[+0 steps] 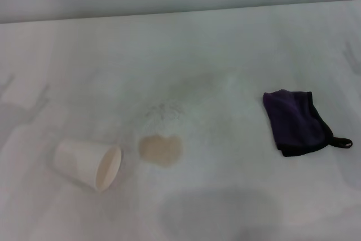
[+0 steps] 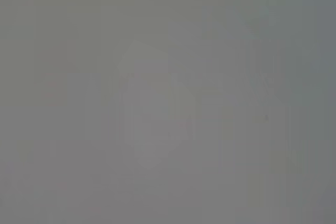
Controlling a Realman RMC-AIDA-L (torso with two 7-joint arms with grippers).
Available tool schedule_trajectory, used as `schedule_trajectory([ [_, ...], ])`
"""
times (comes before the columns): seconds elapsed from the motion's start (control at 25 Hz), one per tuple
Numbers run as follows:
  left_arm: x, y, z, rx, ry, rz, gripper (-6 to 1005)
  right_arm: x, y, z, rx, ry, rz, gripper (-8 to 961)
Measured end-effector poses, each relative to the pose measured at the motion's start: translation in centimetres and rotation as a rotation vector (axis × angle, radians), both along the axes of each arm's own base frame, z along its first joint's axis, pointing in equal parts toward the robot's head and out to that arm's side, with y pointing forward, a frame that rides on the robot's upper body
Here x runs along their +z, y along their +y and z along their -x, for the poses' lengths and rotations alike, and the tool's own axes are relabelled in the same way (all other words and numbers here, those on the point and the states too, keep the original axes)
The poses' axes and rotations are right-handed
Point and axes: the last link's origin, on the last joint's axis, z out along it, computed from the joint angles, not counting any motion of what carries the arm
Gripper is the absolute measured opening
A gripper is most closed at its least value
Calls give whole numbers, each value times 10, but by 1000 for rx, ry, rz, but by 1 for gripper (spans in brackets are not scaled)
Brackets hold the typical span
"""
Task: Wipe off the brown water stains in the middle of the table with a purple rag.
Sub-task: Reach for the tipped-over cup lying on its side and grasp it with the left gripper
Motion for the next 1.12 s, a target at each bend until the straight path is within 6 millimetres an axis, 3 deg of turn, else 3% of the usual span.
schedule_trajectory([
  [0.6, 15, -3, 0, -80, 150, 250, 889, -2, -2, 4, 24, 7, -6, 859],
  [1.12, 23, 3, -9, -81, 387, 515, 890, -4, -1, 6, 30, 9, -1, 859],
])
